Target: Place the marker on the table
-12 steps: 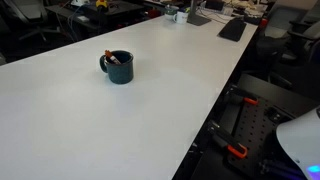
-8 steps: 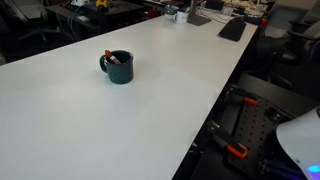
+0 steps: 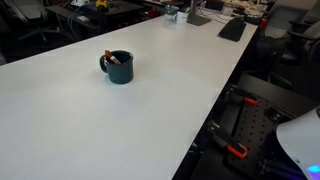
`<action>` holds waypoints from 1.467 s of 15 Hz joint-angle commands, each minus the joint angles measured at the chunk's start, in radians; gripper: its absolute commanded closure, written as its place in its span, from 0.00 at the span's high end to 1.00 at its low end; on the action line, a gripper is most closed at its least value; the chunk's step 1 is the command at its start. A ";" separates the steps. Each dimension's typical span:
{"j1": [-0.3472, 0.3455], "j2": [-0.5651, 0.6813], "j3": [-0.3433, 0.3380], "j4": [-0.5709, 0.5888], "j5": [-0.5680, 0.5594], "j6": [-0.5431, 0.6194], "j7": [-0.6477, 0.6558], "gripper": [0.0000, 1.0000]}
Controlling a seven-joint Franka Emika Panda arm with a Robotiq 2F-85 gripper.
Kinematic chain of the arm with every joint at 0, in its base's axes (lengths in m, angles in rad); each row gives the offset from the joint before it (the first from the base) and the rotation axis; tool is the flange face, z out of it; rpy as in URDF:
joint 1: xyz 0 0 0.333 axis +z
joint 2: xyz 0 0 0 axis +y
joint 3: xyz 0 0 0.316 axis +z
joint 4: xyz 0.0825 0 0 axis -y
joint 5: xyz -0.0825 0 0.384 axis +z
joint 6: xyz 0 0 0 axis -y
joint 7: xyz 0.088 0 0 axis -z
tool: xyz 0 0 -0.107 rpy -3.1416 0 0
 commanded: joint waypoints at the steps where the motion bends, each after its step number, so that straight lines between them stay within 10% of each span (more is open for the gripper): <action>1: 0.002 0.036 -0.035 -0.005 -0.118 0.132 -0.023 1.00; 9: 0.002 0.224 -0.160 0.032 -0.119 0.456 -0.156 1.00; 13: 0.031 0.356 -0.192 0.061 0.146 0.465 -0.351 1.00; 22: 0.033 0.329 -0.203 0.025 0.054 0.479 -0.283 1.00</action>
